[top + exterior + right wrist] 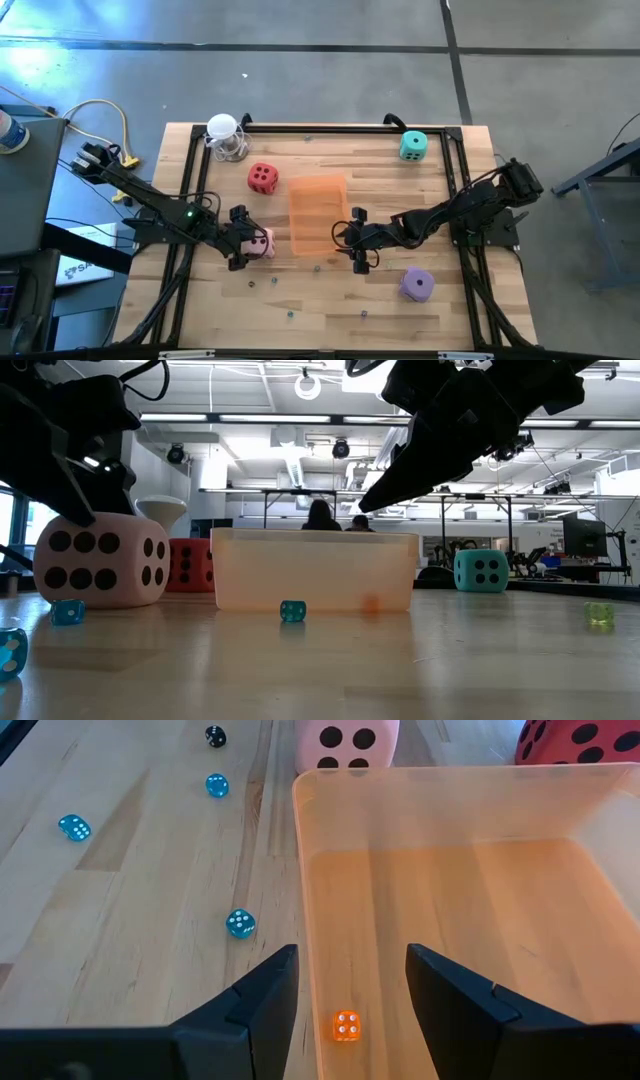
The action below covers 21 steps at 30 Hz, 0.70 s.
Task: Pick & Place Dice
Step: Put the large pink die into the orange bin
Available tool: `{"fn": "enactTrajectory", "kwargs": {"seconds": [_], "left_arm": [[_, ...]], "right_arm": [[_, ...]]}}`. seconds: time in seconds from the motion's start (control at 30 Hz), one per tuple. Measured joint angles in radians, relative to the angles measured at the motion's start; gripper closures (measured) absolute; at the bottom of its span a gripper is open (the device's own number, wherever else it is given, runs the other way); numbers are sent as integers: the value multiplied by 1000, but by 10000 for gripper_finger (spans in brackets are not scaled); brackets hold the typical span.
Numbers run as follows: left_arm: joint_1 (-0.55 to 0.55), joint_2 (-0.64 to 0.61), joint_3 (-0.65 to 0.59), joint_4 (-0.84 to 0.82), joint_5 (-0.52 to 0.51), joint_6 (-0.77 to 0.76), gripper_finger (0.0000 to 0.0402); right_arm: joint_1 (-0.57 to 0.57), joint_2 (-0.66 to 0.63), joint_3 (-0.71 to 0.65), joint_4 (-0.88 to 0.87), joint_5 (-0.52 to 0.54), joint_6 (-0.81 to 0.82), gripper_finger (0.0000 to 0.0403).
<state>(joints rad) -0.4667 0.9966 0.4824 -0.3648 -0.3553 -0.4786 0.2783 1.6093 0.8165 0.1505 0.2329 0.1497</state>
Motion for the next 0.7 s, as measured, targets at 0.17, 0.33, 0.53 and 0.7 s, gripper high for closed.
{"fn": "enactTrajectory", "kwargs": {"seconds": [0.17, 0.33, 0.53, 0.7], "left_arm": [[0, 0, 0, 2, 0, 0, 2], [0, 0, 0, 3, -3, 0, 2], [0, 0, 0, 2, 16, -1, 2], [0, 0, 0, 2, 21, -5, 10]], "right_arm": [[0, 0, 0, 0, 0, 0, 225], [0, 0, 0, 0, 0, 0, 225], [0, 0, 0, 0, 0, 0, 225], [0, 0, 0, 0, 0, 0, 225]]}}
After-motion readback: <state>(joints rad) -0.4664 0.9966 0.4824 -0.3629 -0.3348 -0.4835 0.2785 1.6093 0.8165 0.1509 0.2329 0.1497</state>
